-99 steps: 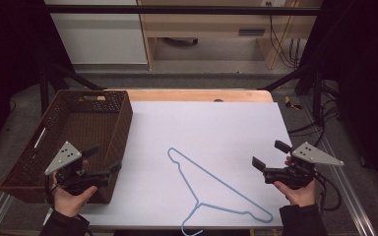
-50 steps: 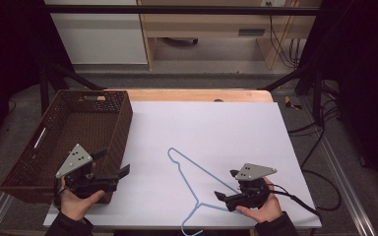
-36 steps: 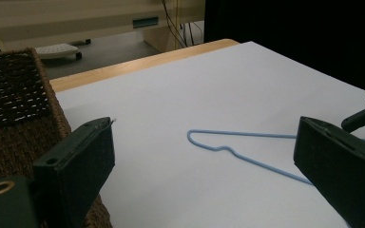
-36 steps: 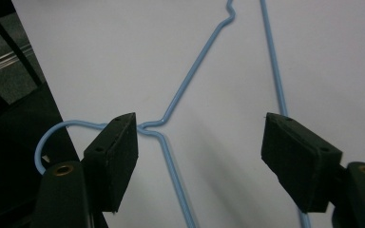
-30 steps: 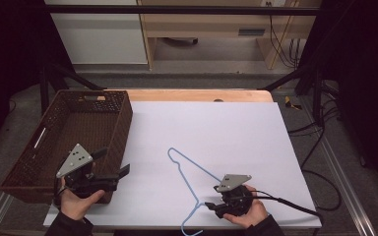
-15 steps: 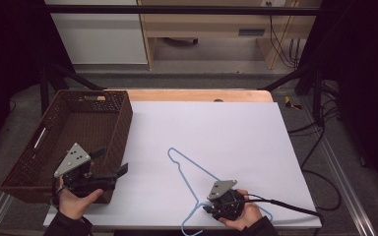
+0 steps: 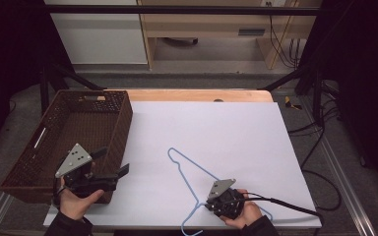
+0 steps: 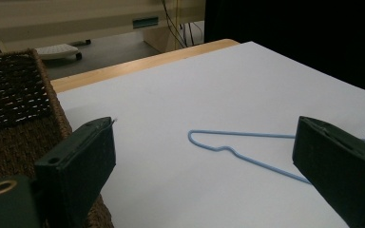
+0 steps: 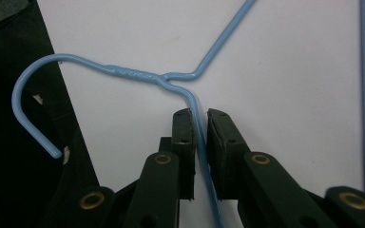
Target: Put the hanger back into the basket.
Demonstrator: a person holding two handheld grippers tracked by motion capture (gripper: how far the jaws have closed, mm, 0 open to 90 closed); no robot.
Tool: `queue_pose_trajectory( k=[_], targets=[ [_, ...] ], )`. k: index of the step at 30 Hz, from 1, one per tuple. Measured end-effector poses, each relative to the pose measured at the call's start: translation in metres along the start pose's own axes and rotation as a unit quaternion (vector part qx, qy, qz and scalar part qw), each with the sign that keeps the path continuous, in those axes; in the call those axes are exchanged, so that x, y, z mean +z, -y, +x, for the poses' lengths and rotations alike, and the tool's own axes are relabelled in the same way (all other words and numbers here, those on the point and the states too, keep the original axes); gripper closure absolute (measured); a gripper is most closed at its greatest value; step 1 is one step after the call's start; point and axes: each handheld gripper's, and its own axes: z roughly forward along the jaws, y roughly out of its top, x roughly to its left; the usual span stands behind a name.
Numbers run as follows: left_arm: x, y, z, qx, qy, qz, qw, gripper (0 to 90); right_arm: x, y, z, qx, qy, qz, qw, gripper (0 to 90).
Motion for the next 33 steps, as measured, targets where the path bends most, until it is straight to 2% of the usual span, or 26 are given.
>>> queue_pose_trajectory(
  k=[5, 10, 14, 18, 22, 27, 33],
  targets=[
    [0.002, 0.000, -0.002, 0.002, 0.003, 0.002, 1.0000, 6.8, 0.000, 0.000, -0.003, -0.002, -0.011, 0.004, 0.9999, 85.4],
    [0.003, 0.000, -0.003, 0.006, 0.005, 0.005, 1.0000, 6.8, 0.000, 0.000, -0.007, -0.009, -0.024, -0.003, 0.9997, 86.6],
    [0.004, 0.000, -0.004, 0.008, 0.006, 0.006, 0.9999, 6.9, -0.001, 0.000, -0.007, -0.014, -0.026, -0.002, 0.9996, 86.9],
    [0.004, 0.000, -0.006, 0.011, 0.007, 0.007, 0.9999, 6.9, -0.001, 0.000, -0.008, -0.008, -0.038, -0.008, 0.9992, 87.5],
    [0.006, 0.001, -0.008, 0.017, 0.009, 0.011, 0.9998, 7.0, -0.005, -0.002, -0.010, -0.003, -0.047, -0.019, 0.9987, 87.6],
    [0.009, 0.001, -0.012, 0.024, 0.014, 0.014, 0.9995, 7.0, -0.015, -0.004, -0.014, 0.004, -0.058, -0.046, 0.9973, 87.6],
    [0.016, 0.003, -0.020, 0.045, 0.028, 0.026, 0.9982, 7.1, -0.029, -0.006, -0.018, 0.014, -0.066, -0.078, 0.9946, 87.7]
  ],
)
